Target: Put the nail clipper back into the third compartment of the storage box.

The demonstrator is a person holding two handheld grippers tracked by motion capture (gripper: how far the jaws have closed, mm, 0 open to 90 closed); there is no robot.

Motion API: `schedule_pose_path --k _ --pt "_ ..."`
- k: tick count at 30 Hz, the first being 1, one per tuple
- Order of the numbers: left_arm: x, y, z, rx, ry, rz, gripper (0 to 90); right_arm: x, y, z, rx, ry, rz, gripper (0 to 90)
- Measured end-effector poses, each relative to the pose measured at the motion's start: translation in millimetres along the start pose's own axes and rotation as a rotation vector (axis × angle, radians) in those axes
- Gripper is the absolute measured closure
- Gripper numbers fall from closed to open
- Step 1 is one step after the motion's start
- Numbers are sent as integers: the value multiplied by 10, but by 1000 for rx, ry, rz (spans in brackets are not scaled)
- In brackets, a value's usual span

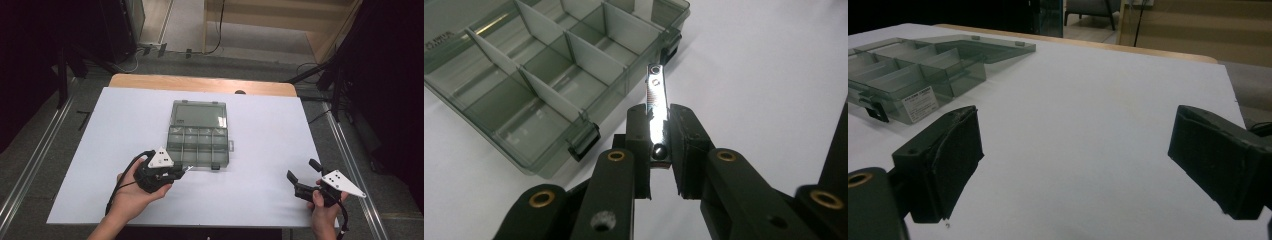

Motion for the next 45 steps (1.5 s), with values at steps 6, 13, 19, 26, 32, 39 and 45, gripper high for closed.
schedule_pose_path --k 6,13,19,26,32,39,45 --pt "-49 49 -51 3 -5 -1 792 1 -1 0 -3 0 -1 72" --pt "-109 128 -106 7 -13 -15 792 3 0 -3 1 -4 10 51" --pt "-156 180 -163 16 -18 -15 792 8 0 -4 3 -8 6 28" --pt "-207 222 -221 21 -24 -14 792 2 -1 -3 11 -7 11 0" --pt "-273 268 -236 28 -20 -10 792 1 2 -1 13 -5 7 0" --pt "-339 325 -275 37 -18 -15 792 -1 7 1 18 -2 3 0" --pt "-382 375 -318 42 -20 -18 792 -3 7 1 19 -2 2 0"
Point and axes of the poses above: each handheld gripper's, and its own axes: x roughly backward along the jaws, z roughly out of its underside, y roughly to its left, the point moved 3 cm from there along -x, roughly forward along the jaws, and after that the axes turned 11 degrees about -x, right-handed, at the moved point
